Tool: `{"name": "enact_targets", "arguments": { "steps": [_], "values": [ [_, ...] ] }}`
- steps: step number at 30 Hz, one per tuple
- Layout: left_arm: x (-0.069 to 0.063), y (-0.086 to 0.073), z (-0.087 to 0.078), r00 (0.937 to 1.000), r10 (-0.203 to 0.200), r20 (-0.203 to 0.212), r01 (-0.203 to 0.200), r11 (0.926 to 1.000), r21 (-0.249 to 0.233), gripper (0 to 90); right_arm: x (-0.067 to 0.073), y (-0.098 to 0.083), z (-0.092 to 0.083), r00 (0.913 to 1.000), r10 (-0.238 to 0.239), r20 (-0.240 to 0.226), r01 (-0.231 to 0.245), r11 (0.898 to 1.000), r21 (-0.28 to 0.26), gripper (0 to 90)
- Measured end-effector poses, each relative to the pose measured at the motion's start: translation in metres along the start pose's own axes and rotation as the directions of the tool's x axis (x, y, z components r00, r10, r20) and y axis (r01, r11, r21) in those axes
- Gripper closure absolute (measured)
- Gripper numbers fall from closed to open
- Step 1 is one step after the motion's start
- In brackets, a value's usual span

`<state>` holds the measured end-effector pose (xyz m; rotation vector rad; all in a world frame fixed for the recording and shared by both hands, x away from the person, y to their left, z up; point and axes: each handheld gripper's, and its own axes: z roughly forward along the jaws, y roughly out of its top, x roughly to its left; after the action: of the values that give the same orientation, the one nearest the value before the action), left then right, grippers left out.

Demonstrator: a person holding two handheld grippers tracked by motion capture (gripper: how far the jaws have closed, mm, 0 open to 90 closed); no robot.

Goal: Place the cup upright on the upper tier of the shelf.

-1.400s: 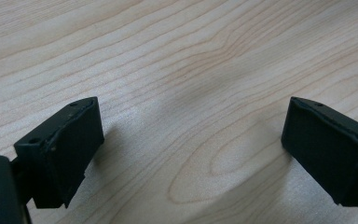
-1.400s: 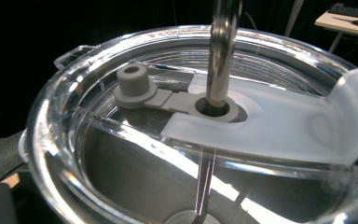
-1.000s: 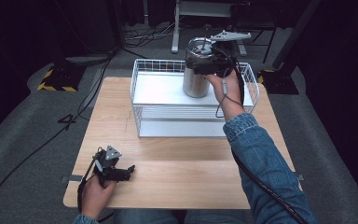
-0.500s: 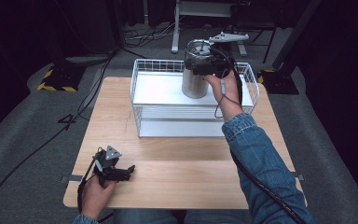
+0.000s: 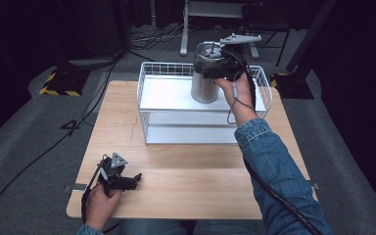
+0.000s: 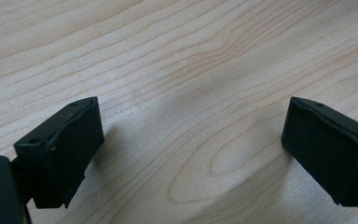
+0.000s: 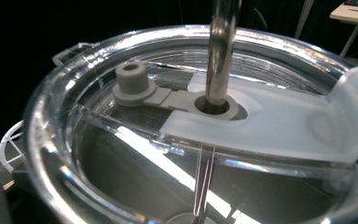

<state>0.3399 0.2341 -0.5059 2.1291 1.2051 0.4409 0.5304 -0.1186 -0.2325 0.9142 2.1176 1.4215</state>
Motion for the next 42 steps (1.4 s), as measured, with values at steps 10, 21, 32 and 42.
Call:
{"name": "enact_targets", "arguments": {
  "steps": [10, 21, 32, 42],
  "values": [
    [0.0, 0.0, 0.0, 1.0, 0.0, 0.0, 0.0, 1.0, 0.0, 6.0, 0.001, 0.002, -0.005, 0.9999, 0.001, 0.015, -0.001, 1.0, -0.002, 0.3],
    [0.0, 0.0, 0.0, 1.0, 0.0, -0.002, 0.0, 1.0, -0.003, 5.9, 0.0, 0.0, -0.023, 1.0, -0.001, 0.001, 0.001, 1.0, -0.019, 0.3],
    [0.0, 0.0, 0.0, 1.0, 0.002, -0.005, -0.002, 1.0, -0.003, 6.0, 0.002, -0.004, -0.051, 0.9992, -0.037, -0.013, 0.037, 0.999, -0.026, 0.3],
    [0.0, 0.001, 0.001, 1.0, -0.005, -0.003, 0.005, 1.0, -0.004, 6.1, 0.003, -0.014, -0.09, 0.998, -0.051, -0.038, 0.05, 0.998, -0.035, 0.3]
  ]
}}
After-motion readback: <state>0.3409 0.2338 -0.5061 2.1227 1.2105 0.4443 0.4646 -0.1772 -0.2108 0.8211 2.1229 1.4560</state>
